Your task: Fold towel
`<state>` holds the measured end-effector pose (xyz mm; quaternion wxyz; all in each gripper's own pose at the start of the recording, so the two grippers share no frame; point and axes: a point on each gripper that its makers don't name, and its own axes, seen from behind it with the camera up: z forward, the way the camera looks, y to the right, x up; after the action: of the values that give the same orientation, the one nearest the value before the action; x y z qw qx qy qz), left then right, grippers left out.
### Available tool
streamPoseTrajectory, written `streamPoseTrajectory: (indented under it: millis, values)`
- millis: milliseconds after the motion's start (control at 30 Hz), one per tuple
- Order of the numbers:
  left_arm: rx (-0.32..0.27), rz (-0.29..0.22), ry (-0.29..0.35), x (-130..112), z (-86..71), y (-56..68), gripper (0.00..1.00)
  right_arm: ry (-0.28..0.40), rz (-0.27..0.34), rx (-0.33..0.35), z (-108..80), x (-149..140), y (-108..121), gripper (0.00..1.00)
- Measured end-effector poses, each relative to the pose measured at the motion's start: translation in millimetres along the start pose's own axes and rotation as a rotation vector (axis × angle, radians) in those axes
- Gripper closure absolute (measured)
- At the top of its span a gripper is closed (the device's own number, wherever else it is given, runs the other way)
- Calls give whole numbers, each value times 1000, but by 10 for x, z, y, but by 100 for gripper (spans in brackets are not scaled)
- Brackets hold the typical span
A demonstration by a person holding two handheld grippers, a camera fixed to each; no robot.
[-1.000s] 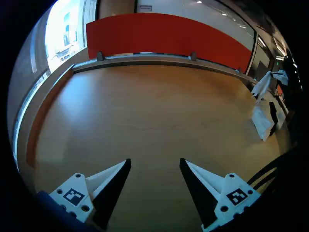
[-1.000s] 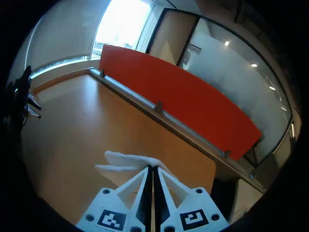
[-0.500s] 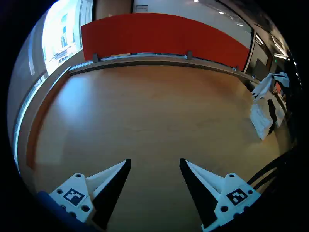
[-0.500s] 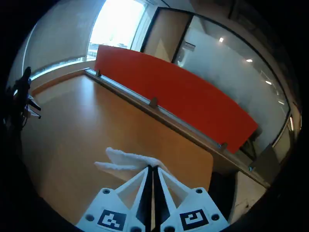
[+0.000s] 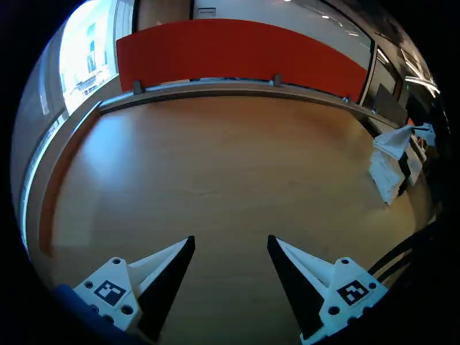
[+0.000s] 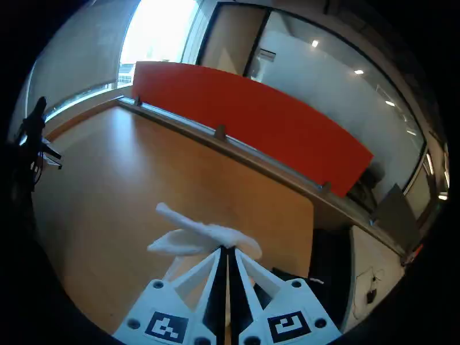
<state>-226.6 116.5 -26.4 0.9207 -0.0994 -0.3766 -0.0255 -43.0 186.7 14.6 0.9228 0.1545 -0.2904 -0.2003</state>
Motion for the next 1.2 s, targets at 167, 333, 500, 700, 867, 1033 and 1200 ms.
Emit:
streamPoseTrajectory:
  millis: [167,333,500,700,867,1033,1200]
  values:
    - [-6,8,-1,-4,-3,5,6,-29,25,-13,-72,-237,-52,99]
    - [-7,12,0,-5,-12,-8,7,-52,51,-21,-110,-419,-107,99]
    - [-8,15,0,-11,-21,-20,6,-59,65,-28,-143,-496,-140,99]
    - [-8,19,3,-16,-40,-23,7,-89,63,-52,-164,-656,-96,99]
    - [-4,22,4,-35,-73,-35,6,-129,75,-72,-153,-886,-61,99]
    - [3,28,2,-60,-109,-65,6,-176,104,-81,-95,-1153,-44,98]
    - [14,32,2,-72,-142,-103,6,-219,120,-84,-23,-1395,-41,98]
